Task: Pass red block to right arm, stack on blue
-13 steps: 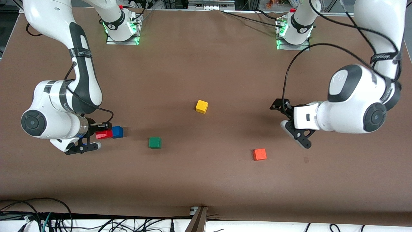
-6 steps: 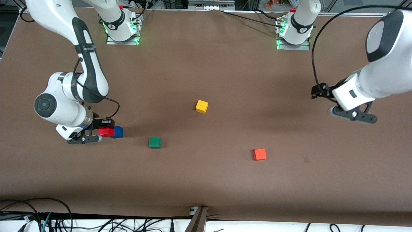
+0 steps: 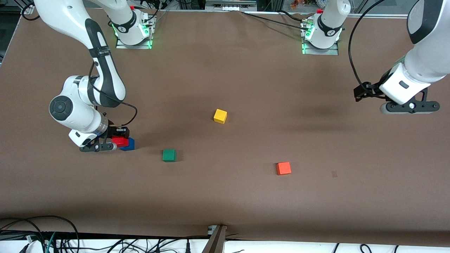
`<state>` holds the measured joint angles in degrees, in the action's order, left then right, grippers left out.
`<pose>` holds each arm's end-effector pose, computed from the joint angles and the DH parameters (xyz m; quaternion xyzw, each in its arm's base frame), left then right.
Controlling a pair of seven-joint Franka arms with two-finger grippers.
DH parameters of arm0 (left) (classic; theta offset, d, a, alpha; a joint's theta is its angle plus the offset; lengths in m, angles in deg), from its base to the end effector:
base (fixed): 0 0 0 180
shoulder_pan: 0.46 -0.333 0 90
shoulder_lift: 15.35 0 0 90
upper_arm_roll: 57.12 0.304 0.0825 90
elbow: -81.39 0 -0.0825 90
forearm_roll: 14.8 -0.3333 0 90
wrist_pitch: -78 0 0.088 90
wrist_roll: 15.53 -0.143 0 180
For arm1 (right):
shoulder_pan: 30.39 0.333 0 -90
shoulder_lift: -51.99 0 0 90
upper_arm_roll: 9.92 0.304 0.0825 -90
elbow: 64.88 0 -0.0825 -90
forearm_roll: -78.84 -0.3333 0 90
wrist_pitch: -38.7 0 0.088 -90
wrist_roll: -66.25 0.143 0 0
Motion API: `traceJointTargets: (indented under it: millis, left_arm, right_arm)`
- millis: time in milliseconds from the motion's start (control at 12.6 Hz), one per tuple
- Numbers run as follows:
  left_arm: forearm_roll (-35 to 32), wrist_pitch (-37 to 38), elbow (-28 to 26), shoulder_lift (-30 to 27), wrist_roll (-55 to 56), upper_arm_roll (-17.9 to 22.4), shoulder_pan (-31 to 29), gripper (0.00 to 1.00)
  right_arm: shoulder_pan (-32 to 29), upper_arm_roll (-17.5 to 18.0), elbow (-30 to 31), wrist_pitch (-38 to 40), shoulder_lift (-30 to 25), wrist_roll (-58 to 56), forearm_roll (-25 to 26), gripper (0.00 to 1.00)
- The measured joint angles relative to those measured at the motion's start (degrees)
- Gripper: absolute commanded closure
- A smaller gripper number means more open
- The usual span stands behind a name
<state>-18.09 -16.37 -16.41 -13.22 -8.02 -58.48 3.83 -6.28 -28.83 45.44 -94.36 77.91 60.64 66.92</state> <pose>0.5083 -0.0423 0.5069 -0.9984 -0.0126 0.0449 0.0334 0.5757 0.0681 0.2516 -0.9993 -0.0366 0.0118 0.0037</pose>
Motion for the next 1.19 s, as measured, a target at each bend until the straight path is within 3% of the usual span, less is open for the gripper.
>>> traceJointTargets:
  millis: [1189]
  left_arm:
    - [0.6, -0.9, -2.2, -2.4, 0.3, -0.3, 0.1, 0.00]
  right_arm:
    - [0.2, 0.0, 2.1, -3.1, 0.8, -2.3, 2.0, 0.81]
